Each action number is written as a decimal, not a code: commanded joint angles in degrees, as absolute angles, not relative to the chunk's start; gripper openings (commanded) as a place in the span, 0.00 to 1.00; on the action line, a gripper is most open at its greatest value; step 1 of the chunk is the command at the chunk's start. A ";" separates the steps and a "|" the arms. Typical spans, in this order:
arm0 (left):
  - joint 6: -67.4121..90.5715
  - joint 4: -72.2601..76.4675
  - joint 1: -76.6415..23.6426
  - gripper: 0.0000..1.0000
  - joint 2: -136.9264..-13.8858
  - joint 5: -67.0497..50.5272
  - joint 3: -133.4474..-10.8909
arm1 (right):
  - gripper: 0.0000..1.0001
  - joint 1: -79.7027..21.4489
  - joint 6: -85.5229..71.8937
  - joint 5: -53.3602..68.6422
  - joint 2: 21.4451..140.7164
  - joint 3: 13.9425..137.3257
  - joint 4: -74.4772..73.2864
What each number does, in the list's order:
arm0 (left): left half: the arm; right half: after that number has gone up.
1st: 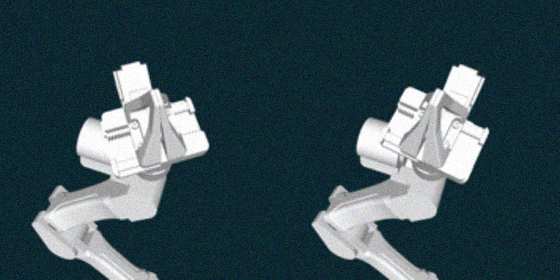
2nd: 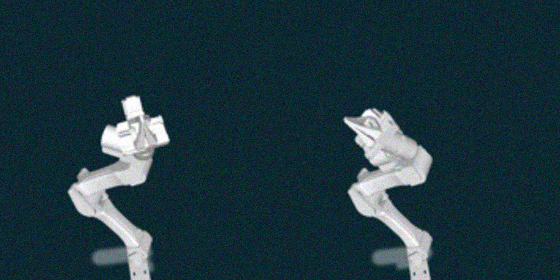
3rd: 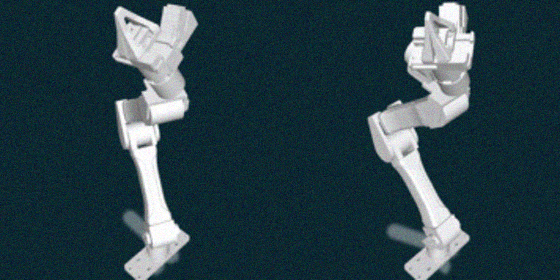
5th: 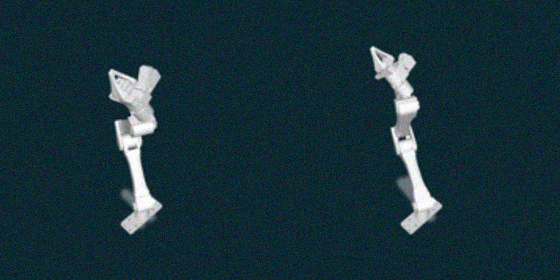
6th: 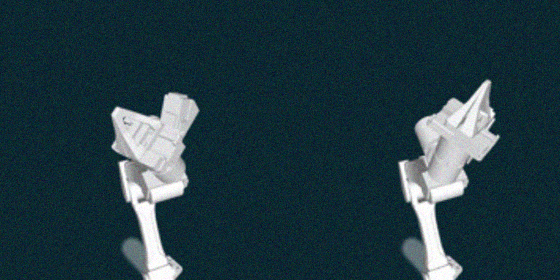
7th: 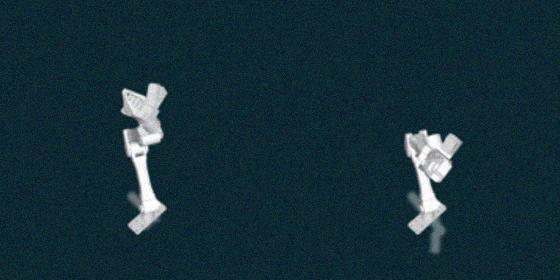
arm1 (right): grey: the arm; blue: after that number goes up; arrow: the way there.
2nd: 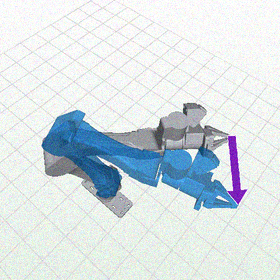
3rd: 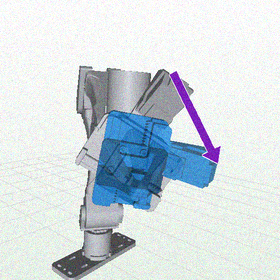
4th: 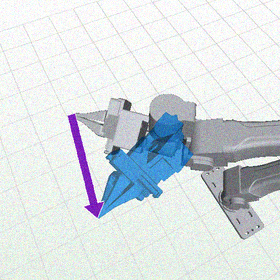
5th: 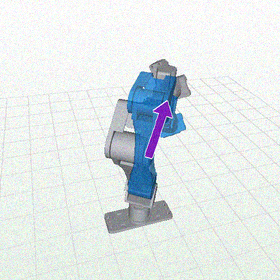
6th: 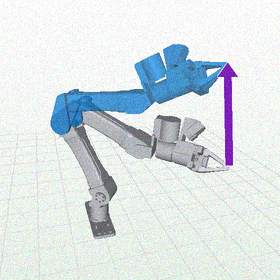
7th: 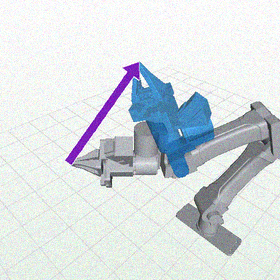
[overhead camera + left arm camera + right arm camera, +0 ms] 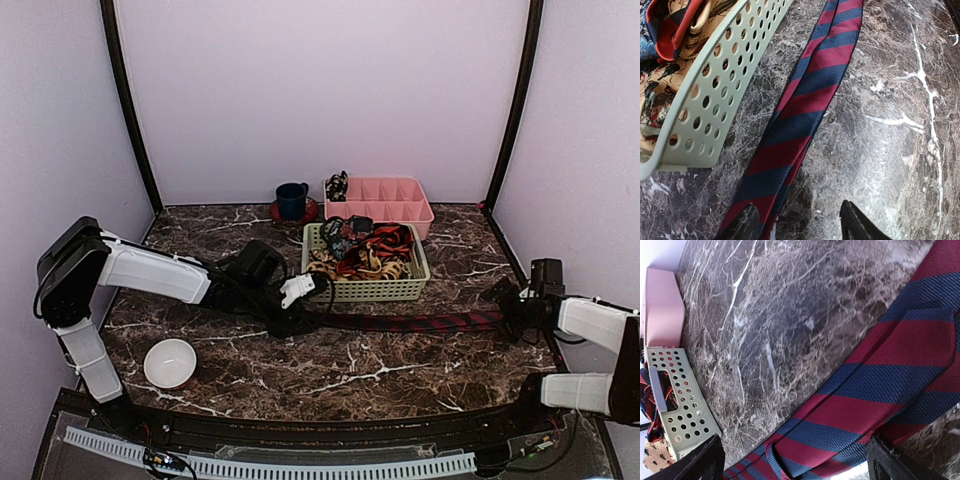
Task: Roll the ties
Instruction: Adjust the tie at the center of the board.
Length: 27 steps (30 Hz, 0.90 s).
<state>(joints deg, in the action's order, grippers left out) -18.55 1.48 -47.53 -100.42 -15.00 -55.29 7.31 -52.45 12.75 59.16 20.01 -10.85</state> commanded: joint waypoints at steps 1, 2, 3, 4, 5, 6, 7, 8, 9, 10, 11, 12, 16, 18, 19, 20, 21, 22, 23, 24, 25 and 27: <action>-22.36 0.58 -47.72 0.56 -102.92 -13.38 -57.58 | 1.00 10.98 -48.18 14.41 61.89 19.98 -13.56; -22.71 0.80 -47.72 0.56 -103.52 -13.22 -57.85 | 1.00 11.39 -47.84 14.28 62.04 20.28 -13.62; -23.09 1.08 -47.72 0.56 -104.18 -13.08 -58.11 | 1.00 11.82 -47.43 14.17 62.21 20.52 -13.78; -23.42 1.06 -47.76 0.55 -104.82 -12.53 -58.49 | 1.00 12.20 -47.03 14.11 62.53 20.82 -13.84; -23.57 0.98 -47.73 0.54 -105.53 -11.36 -58.85 | 1.00 12.56 -46.68 14.12 62.89 21.09 -13.84; -23.62 0.92 -47.68 0.53 -106.12 -10.96 -59.16 | 1.00 12.87 -46.44 14.17 63.28 21.23 -13.69; -23.77 0.63 -47.66 0.51 -106.76 -10.91 -59.41 | 1.00 13.18 -46.15 14.34 63.69 21.26 -13.52; -23.71 0.18 -47.56 0.48 -107.15 -10.83 -59.55 | 1.00 13.38 -45.95 14.38 64.14 21.41 -13.39; -23.55 -0.35 -47.55 0.44 -107.29 -10.66 -59.54 | 1.00 13.50 -45.72 14.30 64.47 21.46 -13.20; -23.41 -1.02 -47.55 0.40 -107.31 -10.82 -59.34 | 1.00 13.64 -45.52 14.17 64.78 21.62 -13.11; -23.20 -1.64 -47.55 0.36 -107.07 -11.14 -58.92 | 1.00 13.81 -45.26 14.07 65.07 21.73 -13.09; -22.82 -2.08 -47.55 0.33 -106.67 -11.24 -58.32 | 1.00 13.94 -45.07 14.06 65.43 21.84 -13.09; -20.43 -1.92 -47.56 0.24 -103.66 -11.32 -54.34 | 0.99 14.39 -44.18 14.32 65.47 22.59 -13.67; -19.43 -1.57 -47.55 0.22 -102.03 -11.29 -52.50 | 0.99 14.41 -44.12 14.89 64.89 22.60 -13.80; -18.96 -1.32 -47.55 0.21 -101.41 -11.51 -51.86 | 0.99 14.41 -43.95 15.13 64.62 22.59 -13.80; -18.44 -1.31 -47.55 0.21 -100.74 -11.96 -51.44 | 0.99 14.43 -43.68 15.31 64.43 22.58 -13.99; -18.03 -1.36 -47.55 0.21 -100.18 -12.62 -51.22 | 0.98 14.46 -43.41 15.45 64.35 22.73 -14.28; -17.62 -1.44 -47.55 0.20 -99.70 -13.10 -51.06 | 0.98 14.44 -43.09 15.47 64.27 22.83 -14.57; -17.50 -1.72 -47.59 0.20 -99.28 -13.24 -51.19 | 0.98 14.42 -42.87 15.49 64.16 22.91 -14.92; -17.41 -2.31 -47.55 0.19 -98.89 -13.38 -51.38 | 0.98 14.41 -42.77 15.47 63.96 22.86 -15.14; -17.27 -2.76 -47.55 0.19 -98.66 -13.42 -51.53 | 0.98 14.46 -42.72 15.39 63.88 22.70 -15.15; -17.00 -3.78 -47.55 0.19 -98.36 -12.72 -51.89 | 0.98 14.50 -42.72 15.14 64.19 22.51 -14.86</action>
